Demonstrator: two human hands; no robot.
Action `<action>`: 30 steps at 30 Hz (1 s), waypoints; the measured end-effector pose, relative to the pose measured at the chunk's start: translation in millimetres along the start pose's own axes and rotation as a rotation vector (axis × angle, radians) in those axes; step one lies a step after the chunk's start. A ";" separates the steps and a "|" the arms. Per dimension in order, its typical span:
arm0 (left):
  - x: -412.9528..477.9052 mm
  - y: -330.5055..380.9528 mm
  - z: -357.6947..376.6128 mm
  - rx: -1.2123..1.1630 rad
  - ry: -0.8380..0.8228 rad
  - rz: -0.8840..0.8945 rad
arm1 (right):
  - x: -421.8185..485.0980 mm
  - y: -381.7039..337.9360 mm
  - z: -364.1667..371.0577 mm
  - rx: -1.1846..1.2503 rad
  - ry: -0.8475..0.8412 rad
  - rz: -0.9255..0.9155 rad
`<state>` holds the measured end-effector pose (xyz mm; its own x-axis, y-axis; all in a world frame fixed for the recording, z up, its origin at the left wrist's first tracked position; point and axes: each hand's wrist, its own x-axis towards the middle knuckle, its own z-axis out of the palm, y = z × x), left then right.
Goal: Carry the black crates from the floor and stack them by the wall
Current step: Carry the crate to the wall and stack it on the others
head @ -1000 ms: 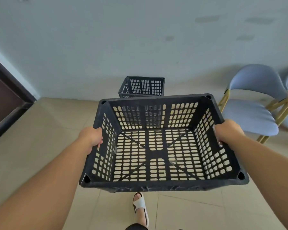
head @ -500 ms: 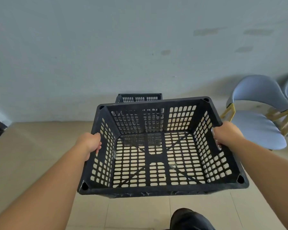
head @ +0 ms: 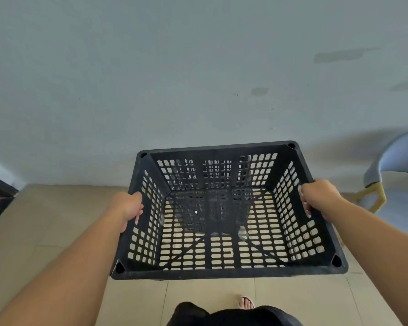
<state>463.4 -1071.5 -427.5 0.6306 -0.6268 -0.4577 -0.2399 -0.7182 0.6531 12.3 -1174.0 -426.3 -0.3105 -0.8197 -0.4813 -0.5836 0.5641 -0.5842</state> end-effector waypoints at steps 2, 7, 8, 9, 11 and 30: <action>25.3 14.0 1.1 -0.020 -0.010 -0.016 | 20.0 -25.2 9.2 -0.022 -0.002 -0.002; 108.4 46.3 5.0 -0.051 -0.045 -0.035 | 67.2 -82.4 41.6 -0.056 0.006 0.027; 126.6 53.4 6.7 -0.034 -0.064 -0.029 | 77.0 -92.5 49.4 -0.063 0.010 0.031; 144.2 61.2 8.3 -0.020 -0.083 -0.019 | 85.7 -102.5 57.0 -0.075 0.014 0.035; 179.8 74.9 9.2 0.006 -0.123 -0.022 | 100.2 -120.0 71.0 -0.094 0.033 0.050; 362.9 183.3 58.2 0.145 -0.189 -0.077 | 236.1 -208.1 133.1 -0.052 0.067 0.145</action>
<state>605.3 -1448.3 -509.0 0.5048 -0.6046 -0.6162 -0.3084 -0.7930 0.5254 160.3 -1471.7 -505.4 -0.4430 -0.7356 -0.5124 -0.5666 0.6727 -0.4758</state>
